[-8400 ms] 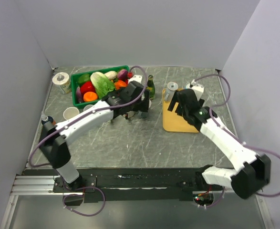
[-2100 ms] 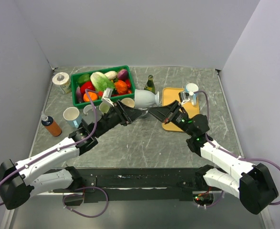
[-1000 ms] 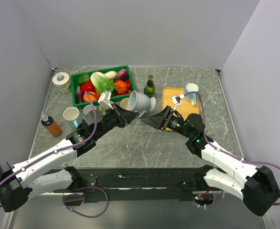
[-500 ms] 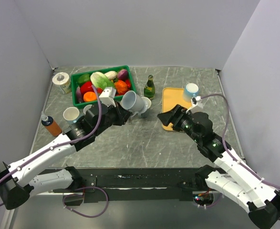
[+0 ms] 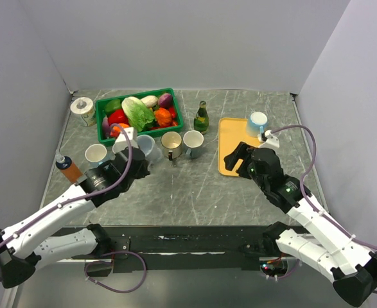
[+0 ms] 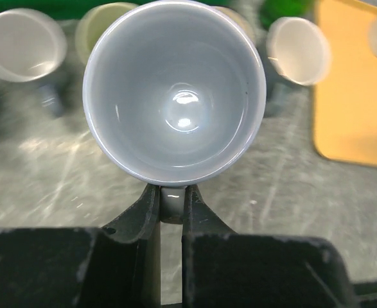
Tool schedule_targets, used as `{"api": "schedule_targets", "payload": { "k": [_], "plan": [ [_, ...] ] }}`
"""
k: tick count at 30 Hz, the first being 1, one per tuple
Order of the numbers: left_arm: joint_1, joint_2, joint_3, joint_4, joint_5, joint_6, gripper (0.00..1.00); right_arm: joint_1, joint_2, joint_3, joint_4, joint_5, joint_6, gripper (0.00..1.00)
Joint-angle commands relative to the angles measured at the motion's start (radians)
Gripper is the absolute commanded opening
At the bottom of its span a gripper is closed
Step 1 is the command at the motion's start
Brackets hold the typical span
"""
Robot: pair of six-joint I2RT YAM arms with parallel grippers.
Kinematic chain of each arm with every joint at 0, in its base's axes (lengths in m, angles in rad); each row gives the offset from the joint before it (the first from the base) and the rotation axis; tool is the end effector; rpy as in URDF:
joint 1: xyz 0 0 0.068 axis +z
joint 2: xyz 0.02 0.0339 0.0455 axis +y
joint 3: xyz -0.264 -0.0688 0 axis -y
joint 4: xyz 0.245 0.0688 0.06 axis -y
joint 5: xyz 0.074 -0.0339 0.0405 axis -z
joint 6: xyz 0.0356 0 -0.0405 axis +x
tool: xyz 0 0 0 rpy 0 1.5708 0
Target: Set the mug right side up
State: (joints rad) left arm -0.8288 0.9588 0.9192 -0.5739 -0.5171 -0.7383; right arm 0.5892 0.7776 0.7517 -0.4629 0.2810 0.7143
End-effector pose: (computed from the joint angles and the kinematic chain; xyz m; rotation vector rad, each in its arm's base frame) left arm 0.1490 -0.1365 0.3194 -0.1927 2.1085 -0.3752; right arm 0.1500 0.0884 0.3015 0.3053 2.0573 0.5222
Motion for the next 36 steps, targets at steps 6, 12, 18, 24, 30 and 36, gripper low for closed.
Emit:
{"api": "schedule_targets", "payload": {
  "k": [6,12,18,24,30,36],
  "plan": [
    [-0.003,-0.083,-0.068,-0.300,-0.231,-0.395,0.01,-0.026,0.040,0.040,0.010,0.031,-0.032,0.89],
    [-0.003,-0.011,-0.117,-0.362,-0.251,-0.490,0.01,-0.054,0.069,0.049,0.012,-0.008,-0.030,0.89],
    [-0.004,0.057,-0.157,-0.368,-0.265,-0.539,0.01,-0.084,0.071,0.032,0.020,-0.043,-0.032,0.89],
    [-0.006,0.055,-0.227,-0.264,-0.232,-0.501,0.01,-0.115,0.075,0.011,0.052,-0.081,-0.035,0.89],
    [-0.006,0.083,-0.235,-0.267,-0.224,-0.509,0.01,-0.150,0.094,0.008,0.055,-0.115,-0.038,0.90],
    [-0.006,0.132,-0.214,-0.328,-0.215,-0.567,0.11,-0.169,0.081,-0.040,0.113,-0.155,-0.052,0.98]
  ]
}}
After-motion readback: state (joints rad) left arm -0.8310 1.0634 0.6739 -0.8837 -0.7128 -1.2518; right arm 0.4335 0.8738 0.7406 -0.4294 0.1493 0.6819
